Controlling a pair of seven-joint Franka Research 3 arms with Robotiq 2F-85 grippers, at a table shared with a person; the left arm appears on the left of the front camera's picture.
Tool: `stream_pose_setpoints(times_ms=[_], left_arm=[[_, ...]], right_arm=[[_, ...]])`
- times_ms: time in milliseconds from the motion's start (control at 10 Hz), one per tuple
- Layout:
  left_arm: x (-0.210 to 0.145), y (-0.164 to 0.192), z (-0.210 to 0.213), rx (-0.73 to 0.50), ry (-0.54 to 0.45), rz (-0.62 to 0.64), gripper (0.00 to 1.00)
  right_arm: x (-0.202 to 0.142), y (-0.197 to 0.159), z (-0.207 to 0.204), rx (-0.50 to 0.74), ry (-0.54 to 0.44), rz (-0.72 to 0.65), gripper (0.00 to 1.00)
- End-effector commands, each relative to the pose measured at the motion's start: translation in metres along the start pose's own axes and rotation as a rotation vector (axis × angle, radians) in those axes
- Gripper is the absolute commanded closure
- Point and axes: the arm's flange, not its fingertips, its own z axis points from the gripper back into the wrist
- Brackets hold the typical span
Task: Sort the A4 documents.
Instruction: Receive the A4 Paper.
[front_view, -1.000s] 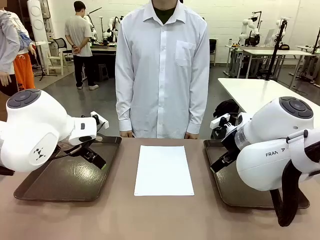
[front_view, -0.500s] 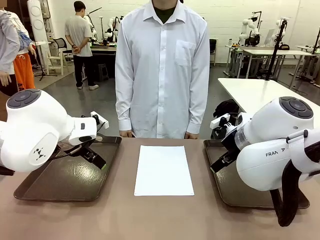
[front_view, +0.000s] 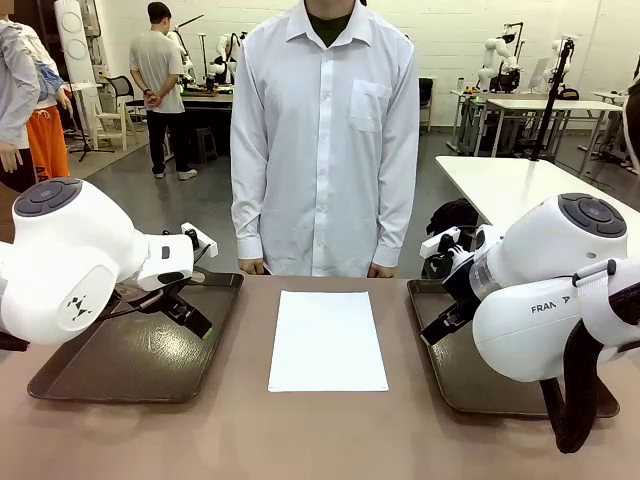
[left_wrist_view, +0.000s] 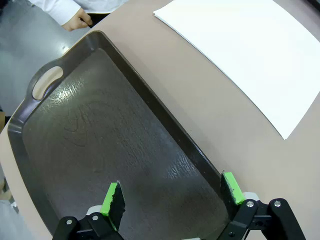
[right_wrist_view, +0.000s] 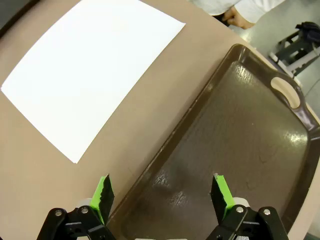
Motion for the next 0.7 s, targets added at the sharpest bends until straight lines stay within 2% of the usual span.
stream_pose_setpoints(times_ms=[0, 200, 300, 400, 600], left_arm=[[0.0, 0.0, 0.0, 0.0, 0.0, 0.0, 0.0], [0.0, 0.0, 0.0, 0.0, 0.0, 0.0, 0.0], [-0.013, 0.013, 0.014, -0.097, -0.042, 0.046, 0.0], [-0.021, 0.025, 0.036, -0.125, -0.108, 0.085, 0.0], [-0.032, 0.038, 0.07, -0.159, -0.134, 0.072, 0.0]], right_arm=[[0.0, 0.0, 0.0, 0.0, 0.0, 0.0, 0.0], [-0.003, -0.001, 0.015, -0.019, -0.025, -0.014, 0.0], [-0.012, -0.019, 0.033, 0.04, -0.052, -0.066, 0.0], [-0.024, -0.037, 0.055, 0.104, -0.11, -0.109, 0.0], [-0.042, -0.063, 0.096, 0.18, -0.215, -0.156, 0.0]])
